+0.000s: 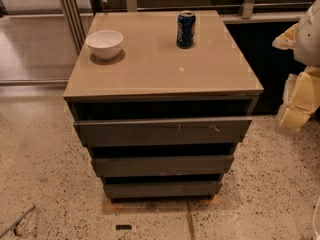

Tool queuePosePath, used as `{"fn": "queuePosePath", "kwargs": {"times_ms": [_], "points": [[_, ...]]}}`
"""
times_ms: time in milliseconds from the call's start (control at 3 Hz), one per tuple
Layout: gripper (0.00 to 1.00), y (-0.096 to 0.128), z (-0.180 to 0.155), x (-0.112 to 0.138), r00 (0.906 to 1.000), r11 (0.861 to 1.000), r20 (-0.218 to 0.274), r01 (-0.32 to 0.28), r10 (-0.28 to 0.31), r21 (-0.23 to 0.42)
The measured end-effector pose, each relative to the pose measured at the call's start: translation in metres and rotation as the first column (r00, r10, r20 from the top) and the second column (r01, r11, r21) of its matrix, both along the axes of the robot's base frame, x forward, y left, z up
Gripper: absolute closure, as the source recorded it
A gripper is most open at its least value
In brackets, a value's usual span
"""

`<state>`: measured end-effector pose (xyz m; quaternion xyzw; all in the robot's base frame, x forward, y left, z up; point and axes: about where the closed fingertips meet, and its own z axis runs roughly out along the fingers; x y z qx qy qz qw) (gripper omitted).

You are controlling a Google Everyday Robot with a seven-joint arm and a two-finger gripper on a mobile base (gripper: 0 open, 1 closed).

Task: Open middle drawer

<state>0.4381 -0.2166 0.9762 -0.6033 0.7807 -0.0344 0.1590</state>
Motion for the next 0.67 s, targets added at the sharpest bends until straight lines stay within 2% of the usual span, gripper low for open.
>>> {"fn": "queuePosePath", "kwargs": {"times_ms": [333,667], "points": [[0.00,0.000,0.000,0.000,1.0000,1.000,0.000,0.000,0.000,0.000],[0.00,0.002,-0.017,0.003,0.9997,0.999,0.023,-0.005,0.004,0.040]]}}
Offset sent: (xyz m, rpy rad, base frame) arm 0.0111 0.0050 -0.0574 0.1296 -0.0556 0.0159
